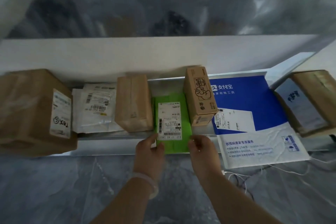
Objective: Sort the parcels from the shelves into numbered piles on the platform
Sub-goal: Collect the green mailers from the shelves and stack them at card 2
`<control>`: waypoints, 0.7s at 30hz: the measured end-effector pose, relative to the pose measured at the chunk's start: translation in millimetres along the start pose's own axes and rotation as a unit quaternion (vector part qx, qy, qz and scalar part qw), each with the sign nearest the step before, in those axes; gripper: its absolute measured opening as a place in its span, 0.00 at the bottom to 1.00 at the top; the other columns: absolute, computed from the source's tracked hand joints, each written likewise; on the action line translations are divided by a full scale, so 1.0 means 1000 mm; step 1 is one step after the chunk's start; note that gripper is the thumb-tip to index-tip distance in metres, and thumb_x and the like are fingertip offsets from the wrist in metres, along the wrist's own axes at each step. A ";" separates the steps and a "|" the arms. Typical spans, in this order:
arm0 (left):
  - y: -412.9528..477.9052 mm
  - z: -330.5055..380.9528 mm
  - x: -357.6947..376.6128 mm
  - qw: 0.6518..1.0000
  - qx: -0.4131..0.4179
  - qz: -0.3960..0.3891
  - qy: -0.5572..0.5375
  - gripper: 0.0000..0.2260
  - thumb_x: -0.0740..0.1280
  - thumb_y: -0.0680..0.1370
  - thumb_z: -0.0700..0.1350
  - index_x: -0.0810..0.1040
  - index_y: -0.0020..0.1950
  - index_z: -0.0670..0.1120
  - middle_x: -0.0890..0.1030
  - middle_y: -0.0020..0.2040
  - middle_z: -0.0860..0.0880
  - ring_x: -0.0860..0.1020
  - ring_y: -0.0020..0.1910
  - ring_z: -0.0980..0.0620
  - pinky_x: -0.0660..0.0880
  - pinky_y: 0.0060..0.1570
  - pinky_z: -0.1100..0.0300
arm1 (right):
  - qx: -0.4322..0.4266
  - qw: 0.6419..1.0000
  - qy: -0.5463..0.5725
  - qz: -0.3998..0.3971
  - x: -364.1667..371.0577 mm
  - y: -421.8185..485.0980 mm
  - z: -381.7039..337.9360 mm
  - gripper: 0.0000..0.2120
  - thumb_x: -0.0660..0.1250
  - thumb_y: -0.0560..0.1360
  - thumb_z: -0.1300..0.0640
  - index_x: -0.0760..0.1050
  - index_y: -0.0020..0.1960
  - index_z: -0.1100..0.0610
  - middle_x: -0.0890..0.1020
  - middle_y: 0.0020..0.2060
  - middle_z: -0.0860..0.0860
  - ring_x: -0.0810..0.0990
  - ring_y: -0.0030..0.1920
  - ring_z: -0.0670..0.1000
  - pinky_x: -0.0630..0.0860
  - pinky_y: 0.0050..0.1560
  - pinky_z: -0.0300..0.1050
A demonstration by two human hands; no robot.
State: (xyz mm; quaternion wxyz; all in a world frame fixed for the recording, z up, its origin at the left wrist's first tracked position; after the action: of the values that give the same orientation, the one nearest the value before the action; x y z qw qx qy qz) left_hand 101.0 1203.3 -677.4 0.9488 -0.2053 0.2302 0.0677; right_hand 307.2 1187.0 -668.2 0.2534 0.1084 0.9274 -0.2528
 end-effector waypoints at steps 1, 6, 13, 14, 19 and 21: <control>-0.002 -0.007 -0.001 1.000 -0.014 0.004 -0.007 0.14 0.67 0.76 0.44 0.79 0.61 0.46 0.79 0.57 0.46 0.78 0.54 0.50 0.74 0.54 0.60 | 0.016 1.000 0.015 -0.003 -0.001 -0.003 0.005 0.09 0.64 0.77 0.53 0.75 0.57 0.49 0.80 0.48 0.46 0.78 0.44 0.44 0.73 0.40 0.38; -0.022 -0.017 0.007 0.995 -0.062 -0.054 -0.057 0.20 0.65 0.78 0.37 0.71 0.68 0.52 0.83 0.49 0.49 0.81 0.47 0.50 0.77 0.54 0.50 | 0.057 0.993 0.087 -0.049 0.005 -0.022 0.015 0.18 0.65 0.77 0.62 0.69 0.59 0.42 0.78 0.46 0.42 0.80 0.45 0.45 0.82 0.46 0.51; -0.074 0.021 -0.020 0.994 -0.014 -0.100 -0.053 0.30 0.64 0.78 0.37 0.61 0.75 0.59 0.80 0.58 0.53 0.80 0.54 0.54 0.77 0.56 0.54 | 0.029 0.995 0.070 -0.065 -0.029 -0.077 -0.011 0.23 0.67 0.75 0.61 0.68 0.60 0.36 0.79 0.49 0.41 0.81 0.47 0.46 0.82 0.45 0.55; -0.083 0.030 -0.027 0.994 -0.007 -0.102 -0.047 0.30 0.64 0.78 0.37 0.61 0.75 0.59 0.80 0.60 0.52 0.79 0.54 0.54 0.76 0.57 0.55 | 0.025 0.996 0.065 -0.064 -0.036 -0.087 -0.018 0.24 0.68 0.74 0.60 0.68 0.59 0.34 0.79 0.49 0.40 0.81 0.47 0.47 0.82 0.45 0.55; -0.147 0.076 -0.069 0.993 0.008 -0.111 -0.029 0.28 0.63 0.79 0.38 0.62 0.74 0.60 0.76 0.61 0.58 0.75 0.52 0.65 0.69 0.49 0.74 | -0.002 0.995 0.067 -0.067 -0.070 -0.150 -0.056 0.26 0.68 0.74 0.61 0.67 0.53 0.29 0.79 0.48 0.39 0.82 0.46 0.47 0.82 0.45 0.56; -0.179 0.090 -0.091 0.993 -0.002 -0.111 -0.044 0.28 0.62 0.80 0.39 0.61 0.73 0.64 0.78 0.59 0.59 0.75 0.51 0.67 0.69 0.46 0.77 | -0.018 0.995 0.057 -0.076 -0.083 -0.182 -0.072 0.27 0.68 0.73 0.61 0.67 0.51 0.27 0.80 0.47 0.40 0.82 0.45 0.47 0.82 0.45 0.55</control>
State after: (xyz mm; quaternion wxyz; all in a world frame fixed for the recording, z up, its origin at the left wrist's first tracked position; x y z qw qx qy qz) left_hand 97.1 1075.5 -498.0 0.9594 -0.2280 0.1636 -0.0281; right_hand 287.9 1064.5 -495.6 0.1818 0.0477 0.9504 -0.2478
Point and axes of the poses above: each hand's wrist, its own y-axis towards the middle knuckle, its own x-axis out of the palm, z = x × y, the point moved 10 cm from there along y, towards the middle knuckle
